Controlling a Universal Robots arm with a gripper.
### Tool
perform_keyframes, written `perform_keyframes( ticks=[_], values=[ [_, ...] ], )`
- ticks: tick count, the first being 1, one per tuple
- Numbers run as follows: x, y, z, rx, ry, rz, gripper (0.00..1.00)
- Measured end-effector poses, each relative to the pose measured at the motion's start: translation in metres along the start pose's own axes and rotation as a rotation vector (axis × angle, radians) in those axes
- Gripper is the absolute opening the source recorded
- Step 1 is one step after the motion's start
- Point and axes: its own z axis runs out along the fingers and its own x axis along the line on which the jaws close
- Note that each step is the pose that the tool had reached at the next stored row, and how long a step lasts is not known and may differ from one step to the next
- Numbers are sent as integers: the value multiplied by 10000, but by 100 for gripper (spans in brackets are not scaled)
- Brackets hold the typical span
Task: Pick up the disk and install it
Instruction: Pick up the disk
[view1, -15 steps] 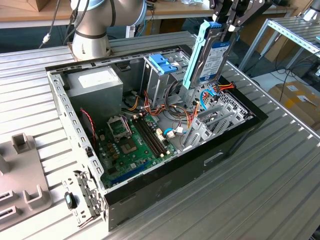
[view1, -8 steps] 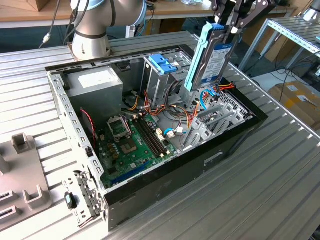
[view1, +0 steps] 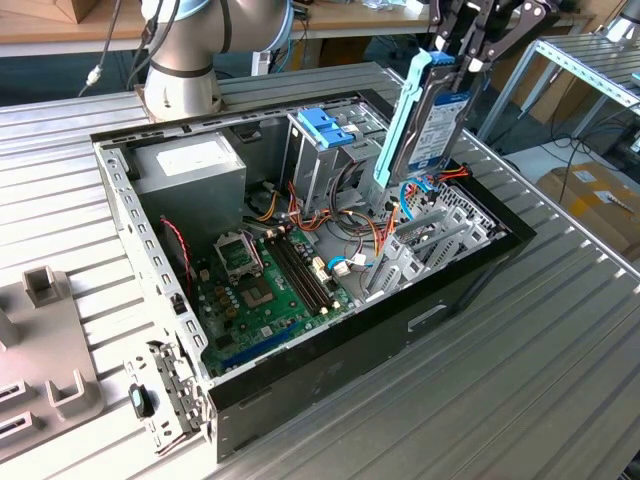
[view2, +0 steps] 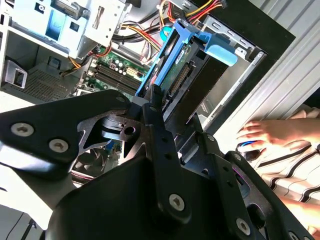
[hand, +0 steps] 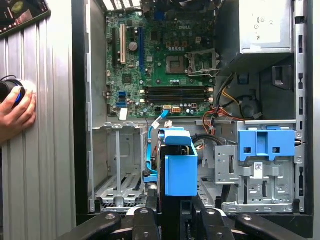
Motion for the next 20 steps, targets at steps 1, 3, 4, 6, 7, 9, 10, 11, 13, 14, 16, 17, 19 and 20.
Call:
perform_keyframes(
  ticks=[1,3,4,6,7,9,10,11,13,14,16,17,19,20],
  values=[
    [11,0,1,0,0,0,35],
    [31,-1,2,0,0,0,35],
    [50,-2,2,0,2,0,35],
    [82,-4,4,0,1,0,35],
    [103,-5,5,0,1,0,35],
    [132,-6,7,0,2,0,35],
    [160,-8,8,0,1,0,35],
    [174,-9,9,0,2,0,35],
    [224,-11,11,0,3,0,35],
    [242,-12,13,0,3,0,35],
    [290,-14,15,1,5,0,35],
    [318,-15,15,0,8,1,35],
    [367,-18,18,0,10,0,35],
    [377,-19,19,0,10,0,35]
  ],
)
